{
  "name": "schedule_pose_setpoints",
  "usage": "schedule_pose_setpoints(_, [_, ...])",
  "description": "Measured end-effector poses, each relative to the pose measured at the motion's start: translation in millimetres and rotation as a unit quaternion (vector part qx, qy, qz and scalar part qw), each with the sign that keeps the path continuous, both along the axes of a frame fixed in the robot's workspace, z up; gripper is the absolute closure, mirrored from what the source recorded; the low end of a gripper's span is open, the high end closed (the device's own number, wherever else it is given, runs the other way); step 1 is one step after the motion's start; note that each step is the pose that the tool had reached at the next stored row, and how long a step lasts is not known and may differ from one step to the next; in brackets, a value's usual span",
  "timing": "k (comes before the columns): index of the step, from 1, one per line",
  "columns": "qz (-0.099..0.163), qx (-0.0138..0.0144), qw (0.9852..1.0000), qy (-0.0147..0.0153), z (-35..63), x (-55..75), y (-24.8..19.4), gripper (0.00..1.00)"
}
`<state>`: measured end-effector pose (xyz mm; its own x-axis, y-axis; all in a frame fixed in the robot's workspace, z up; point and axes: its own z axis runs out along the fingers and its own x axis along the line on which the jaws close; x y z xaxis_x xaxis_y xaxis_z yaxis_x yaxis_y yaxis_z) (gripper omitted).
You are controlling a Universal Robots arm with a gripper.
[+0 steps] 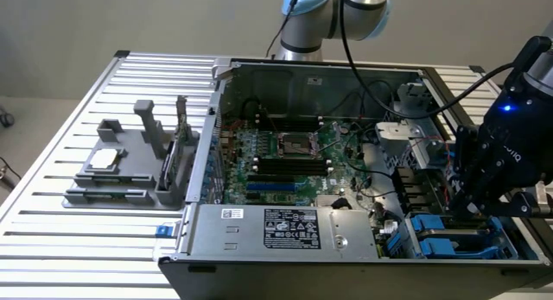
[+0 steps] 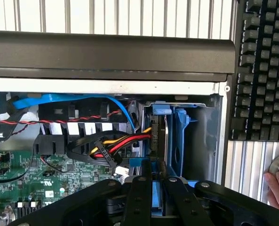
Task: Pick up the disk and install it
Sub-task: 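Insert the second disk wire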
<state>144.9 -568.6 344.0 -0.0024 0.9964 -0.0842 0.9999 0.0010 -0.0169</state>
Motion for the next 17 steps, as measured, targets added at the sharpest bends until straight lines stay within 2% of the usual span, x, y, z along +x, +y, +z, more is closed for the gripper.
schedule_pose_setpoints(9, [0.0, 0.0036, 1.0, -0.0015, -2.9, 0.0, 0.0, 0.84])
schedule_pose_setpoints(17, [0.0, 0.0038, 1.0, -0.0016, -3.4, 0.9, -0.2, 0.84])
